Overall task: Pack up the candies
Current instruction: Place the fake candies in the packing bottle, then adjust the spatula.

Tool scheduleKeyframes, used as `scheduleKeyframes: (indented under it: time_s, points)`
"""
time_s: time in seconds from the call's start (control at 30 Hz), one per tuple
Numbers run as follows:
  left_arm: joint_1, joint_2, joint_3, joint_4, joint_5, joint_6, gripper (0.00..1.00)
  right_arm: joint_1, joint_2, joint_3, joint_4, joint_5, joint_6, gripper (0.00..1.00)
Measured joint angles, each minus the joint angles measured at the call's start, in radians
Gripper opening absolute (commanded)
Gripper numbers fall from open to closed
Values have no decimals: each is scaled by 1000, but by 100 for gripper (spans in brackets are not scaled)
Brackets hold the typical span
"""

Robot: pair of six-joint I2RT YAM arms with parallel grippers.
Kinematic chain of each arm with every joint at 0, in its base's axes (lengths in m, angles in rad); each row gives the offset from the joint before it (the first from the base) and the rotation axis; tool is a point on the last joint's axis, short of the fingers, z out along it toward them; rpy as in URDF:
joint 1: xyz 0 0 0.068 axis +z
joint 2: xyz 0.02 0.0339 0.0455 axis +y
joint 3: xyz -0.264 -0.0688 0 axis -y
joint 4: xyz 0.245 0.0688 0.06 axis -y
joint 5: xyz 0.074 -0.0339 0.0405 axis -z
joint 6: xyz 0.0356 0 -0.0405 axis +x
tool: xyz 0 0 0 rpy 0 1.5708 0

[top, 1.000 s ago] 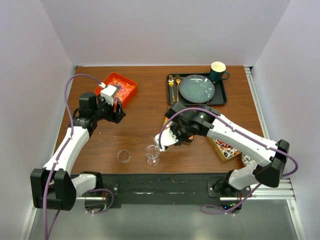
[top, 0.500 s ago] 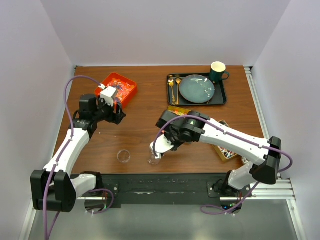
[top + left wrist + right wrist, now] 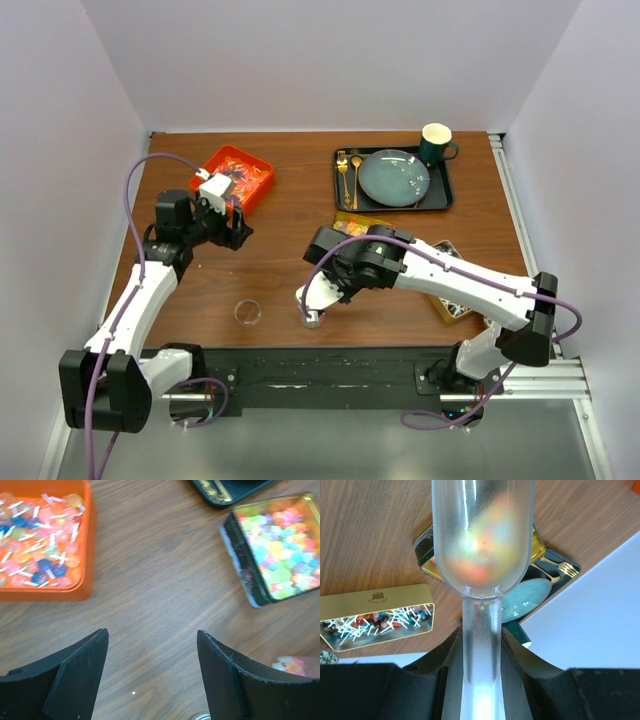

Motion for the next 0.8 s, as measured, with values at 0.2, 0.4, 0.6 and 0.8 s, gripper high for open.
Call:
scheduleKeyframes:
  time_s: [0.2,0.4,0.6,0.8]
  points:
    - [0,-18,-21,42,193,-37,39,2,-5,29,-20,2,35,0]
    - [-16,-50,-50,177,432,-164,0,-74,-19,29,-4,-40,150,0]
    - [-58,-47,-68,308,573,-294,0,-241,13,62,33,-135,283,0]
    - [-81,4,-68,357,607,-340,0,-248,120,204,49,-244,354,0]
